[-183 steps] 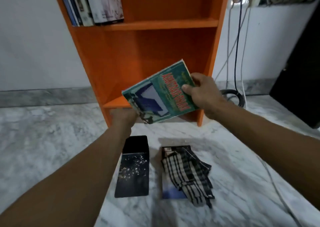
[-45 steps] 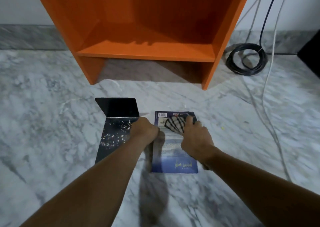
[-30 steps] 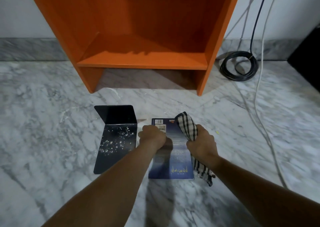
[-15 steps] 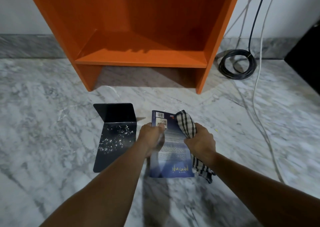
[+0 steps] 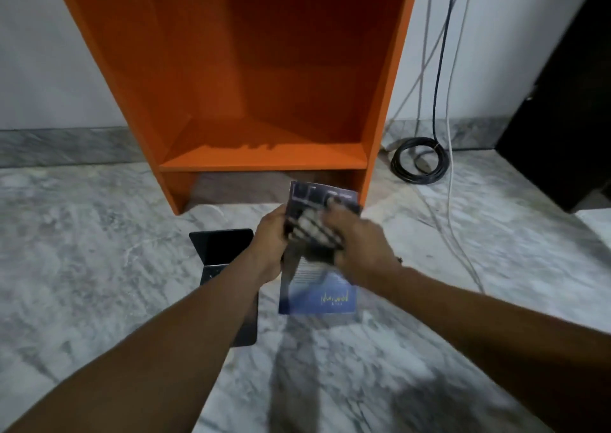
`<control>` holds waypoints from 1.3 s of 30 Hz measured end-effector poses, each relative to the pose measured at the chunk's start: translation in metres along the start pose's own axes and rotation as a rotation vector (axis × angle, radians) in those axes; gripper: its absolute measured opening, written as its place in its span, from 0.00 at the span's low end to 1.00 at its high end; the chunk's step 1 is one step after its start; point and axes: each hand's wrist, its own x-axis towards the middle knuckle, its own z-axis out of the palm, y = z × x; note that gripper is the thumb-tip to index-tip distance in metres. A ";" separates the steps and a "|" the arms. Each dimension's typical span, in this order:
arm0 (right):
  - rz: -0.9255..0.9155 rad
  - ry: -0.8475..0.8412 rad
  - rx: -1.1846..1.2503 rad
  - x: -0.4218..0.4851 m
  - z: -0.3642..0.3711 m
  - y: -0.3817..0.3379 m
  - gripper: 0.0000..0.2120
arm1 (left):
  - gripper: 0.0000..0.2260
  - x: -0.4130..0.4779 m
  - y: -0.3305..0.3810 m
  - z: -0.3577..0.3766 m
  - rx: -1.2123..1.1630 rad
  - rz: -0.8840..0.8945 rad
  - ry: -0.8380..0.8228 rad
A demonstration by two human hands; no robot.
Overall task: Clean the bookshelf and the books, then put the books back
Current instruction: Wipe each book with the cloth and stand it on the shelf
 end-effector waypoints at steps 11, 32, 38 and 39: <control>-0.045 0.456 0.231 0.031 -0.085 -0.048 0.26 | 0.12 -0.023 0.043 -0.030 -0.087 0.072 -0.074; -0.333 0.078 -0.055 0.005 -0.024 -0.070 0.31 | 0.15 -0.048 0.097 -0.019 -0.185 0.087 -0.003; -0.598 -0.249 -0.001 -0.066 -0.043 -0.042 0.26 | 0.07 -0.036 0.098 -0.052 -0.101 0.215 0.304; -0.474 -0.139 0.133 -0.059 -0.055 -0.047 0.23 | 0.05 -0.034 0.097 -0.058 -0.089 0.233 0.327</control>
